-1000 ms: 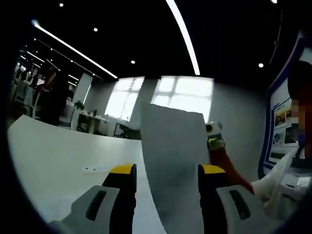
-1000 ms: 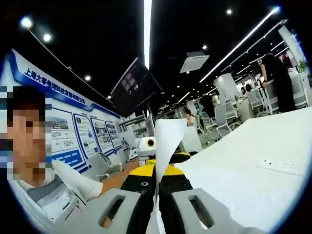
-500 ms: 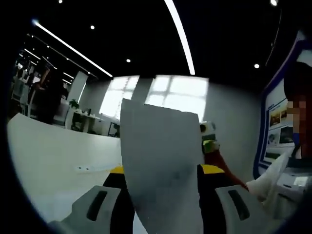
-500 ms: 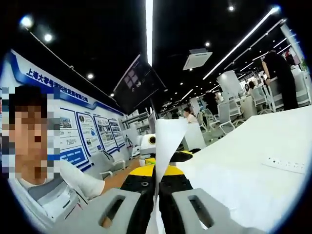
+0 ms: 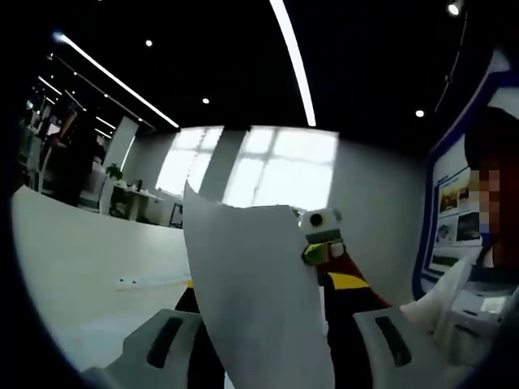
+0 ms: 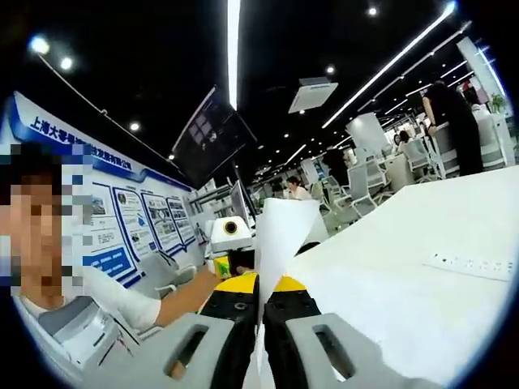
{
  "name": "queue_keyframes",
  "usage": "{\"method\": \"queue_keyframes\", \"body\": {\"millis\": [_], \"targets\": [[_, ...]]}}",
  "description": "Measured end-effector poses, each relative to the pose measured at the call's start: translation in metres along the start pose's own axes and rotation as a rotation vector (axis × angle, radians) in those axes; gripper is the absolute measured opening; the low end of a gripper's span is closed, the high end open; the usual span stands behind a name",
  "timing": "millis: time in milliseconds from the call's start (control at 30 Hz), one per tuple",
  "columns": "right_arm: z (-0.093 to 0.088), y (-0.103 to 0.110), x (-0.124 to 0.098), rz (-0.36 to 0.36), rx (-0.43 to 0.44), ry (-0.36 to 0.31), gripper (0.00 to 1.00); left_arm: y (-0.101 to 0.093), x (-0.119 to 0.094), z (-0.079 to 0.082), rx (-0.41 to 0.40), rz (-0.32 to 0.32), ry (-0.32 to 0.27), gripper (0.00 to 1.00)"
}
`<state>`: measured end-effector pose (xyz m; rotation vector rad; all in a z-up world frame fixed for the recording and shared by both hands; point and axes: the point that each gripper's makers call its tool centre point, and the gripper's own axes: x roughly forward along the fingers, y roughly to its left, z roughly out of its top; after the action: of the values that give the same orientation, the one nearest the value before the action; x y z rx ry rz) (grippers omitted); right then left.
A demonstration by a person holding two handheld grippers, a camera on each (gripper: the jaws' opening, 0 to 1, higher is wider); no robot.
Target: Organize the stack of printing papers by aligning and flattening the scattered papers on the table
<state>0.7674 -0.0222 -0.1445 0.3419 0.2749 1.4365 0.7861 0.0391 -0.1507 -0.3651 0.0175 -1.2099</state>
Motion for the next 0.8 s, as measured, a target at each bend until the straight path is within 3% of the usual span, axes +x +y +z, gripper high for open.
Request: {"method": "queue_keyframes", "body": {"millis": [800], "targets": [[-0.0026, 0.0017, 0.0038, 0.014, 0.001, 0.012, 0.0, -0.0004, 0.0008, 0.0001, -0.07, -0.026, 0.005, 0.11]]}}
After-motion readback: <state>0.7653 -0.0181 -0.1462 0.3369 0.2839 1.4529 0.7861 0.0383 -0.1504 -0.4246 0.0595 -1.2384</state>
